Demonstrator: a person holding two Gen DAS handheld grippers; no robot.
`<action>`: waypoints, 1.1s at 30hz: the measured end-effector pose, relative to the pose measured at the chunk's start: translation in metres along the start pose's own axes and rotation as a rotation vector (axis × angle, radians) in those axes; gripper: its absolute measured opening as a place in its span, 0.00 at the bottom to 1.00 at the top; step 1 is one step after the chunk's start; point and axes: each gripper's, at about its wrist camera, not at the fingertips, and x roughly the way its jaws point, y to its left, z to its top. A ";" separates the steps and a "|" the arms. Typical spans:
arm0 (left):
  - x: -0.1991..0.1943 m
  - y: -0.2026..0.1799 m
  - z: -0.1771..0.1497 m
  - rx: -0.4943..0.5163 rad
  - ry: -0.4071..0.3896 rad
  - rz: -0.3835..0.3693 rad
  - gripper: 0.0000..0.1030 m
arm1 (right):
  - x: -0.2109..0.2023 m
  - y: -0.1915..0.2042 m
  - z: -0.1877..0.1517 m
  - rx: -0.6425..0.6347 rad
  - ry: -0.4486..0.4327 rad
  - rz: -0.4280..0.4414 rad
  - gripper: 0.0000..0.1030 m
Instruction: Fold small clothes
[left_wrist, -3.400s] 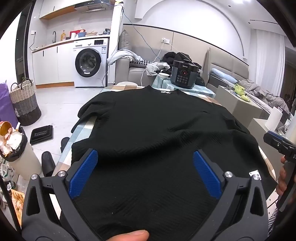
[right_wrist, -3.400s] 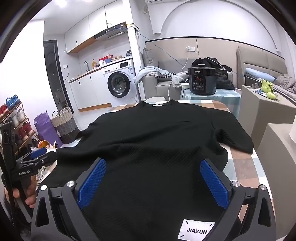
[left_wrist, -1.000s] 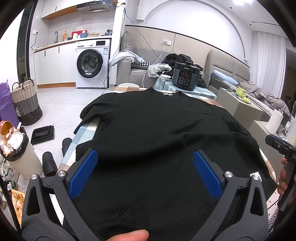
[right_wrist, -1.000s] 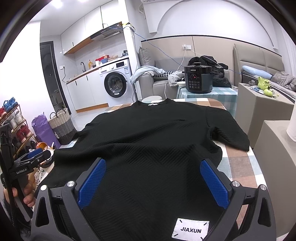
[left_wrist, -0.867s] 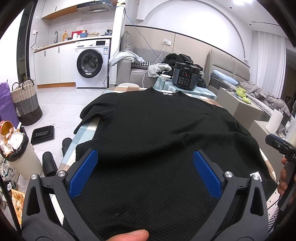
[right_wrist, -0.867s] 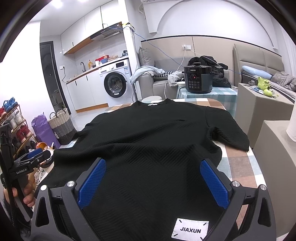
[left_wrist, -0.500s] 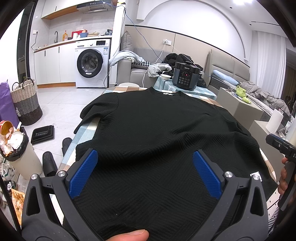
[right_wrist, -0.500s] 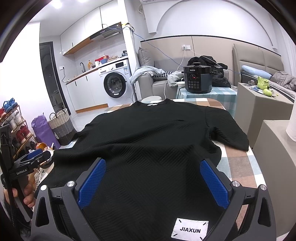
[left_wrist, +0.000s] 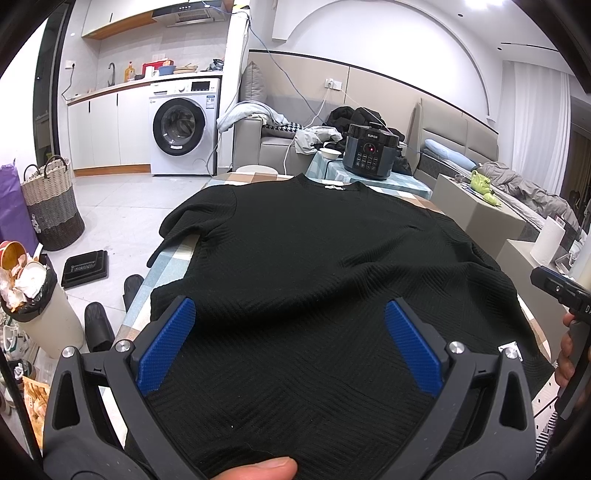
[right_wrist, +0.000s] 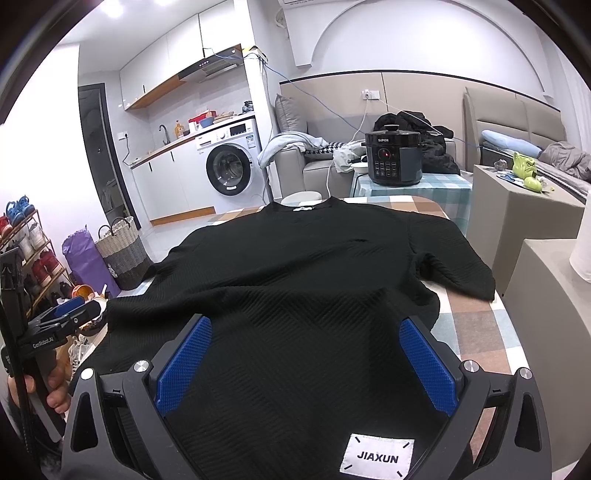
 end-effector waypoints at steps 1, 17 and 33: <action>0.000 0.001 0.000 -0.001 0.000 0.001 0.99 | 0.000 0.000 0.000 0.000 -0.001 -0.001 1.00; 0.000 0.007 0.004 -0.007 0.005 -0.001 0.99 | 0.001 -0.001 -0.002 -0.003 0.004 -0.004 1.00; 0.005 0.014 0.014 -0.046 0.031 -0.006 0.99 | 0.007 -0.021 -0.003 0.159 0.006 -0.023 1.00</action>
